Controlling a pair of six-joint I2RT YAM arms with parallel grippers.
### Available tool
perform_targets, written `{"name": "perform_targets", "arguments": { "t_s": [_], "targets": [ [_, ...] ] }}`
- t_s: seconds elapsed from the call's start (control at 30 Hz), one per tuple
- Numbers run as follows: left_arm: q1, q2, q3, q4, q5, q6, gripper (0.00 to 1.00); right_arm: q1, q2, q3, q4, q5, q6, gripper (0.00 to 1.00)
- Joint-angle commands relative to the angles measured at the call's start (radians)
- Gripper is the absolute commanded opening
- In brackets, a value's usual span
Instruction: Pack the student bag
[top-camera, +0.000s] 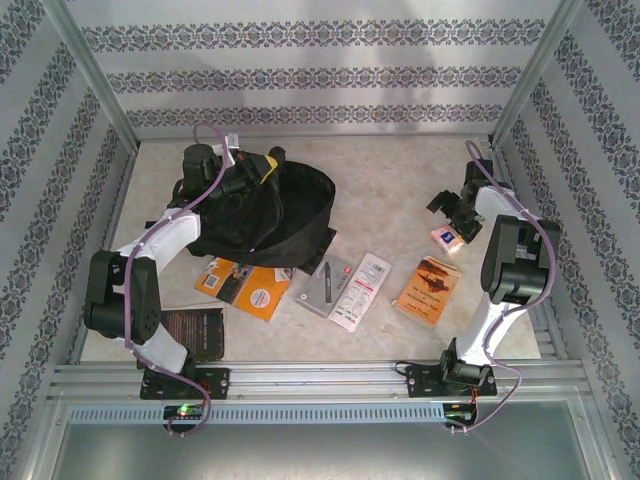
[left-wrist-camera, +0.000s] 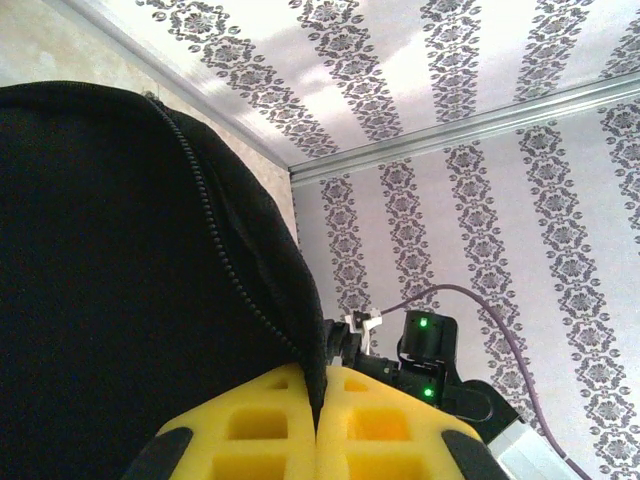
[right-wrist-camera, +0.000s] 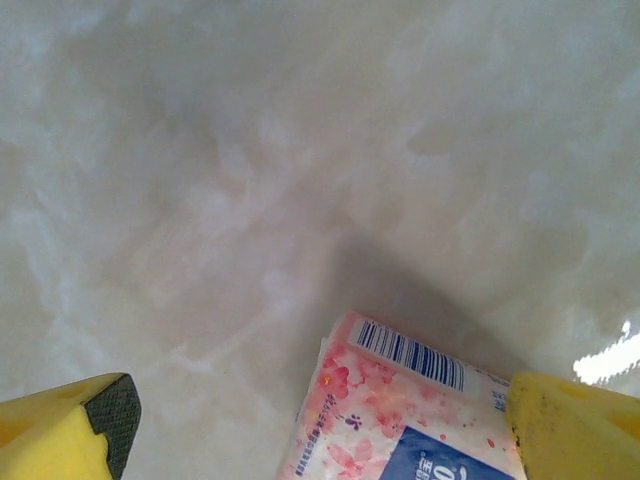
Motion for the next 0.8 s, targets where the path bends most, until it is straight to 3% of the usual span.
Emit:
{"name": "perform_targets", "arguments": {
  "t_s": [0.0,0.2,0.37,0.47,0.63,0.77],
  "targets": [
    [-0.005,-0.035,-0.004,0.074,0.027,-0.01,0.0,0.0,-0.049,-0.06,0.01,-0.053,0.064,0.94],
    [-0.005,-0.036,-0.004,0.074,0.028,-0.008,0.0,0.009,-0.084,-0.127,0.081,-0.155,0.141,0.94],
    [-0.004,-0.037,-0.004,0.073,0.03,-0.006,0.0,0.096,-0.073,-0.08,0.068,-0.17,0.172,0.95],
    [-0.005,-0.037,-0.002,0.068,0.032,-0.002,0.0,0.151,-0.047,-0.004,-0.03,-0.088,0.126,0.95],
    [-0.005,-0.038,-0.005,0.072,0.032,-0.005,0.0,0.169,0.001,0.12,-0.253,0.184,0.067,0.96],
    [-0.005,-0.036,-0.009,0.085,0.033,-0.015,0.0,0.167,0.007,0.121,-0.289,0.182,0.156,0.97]
  ]
}}
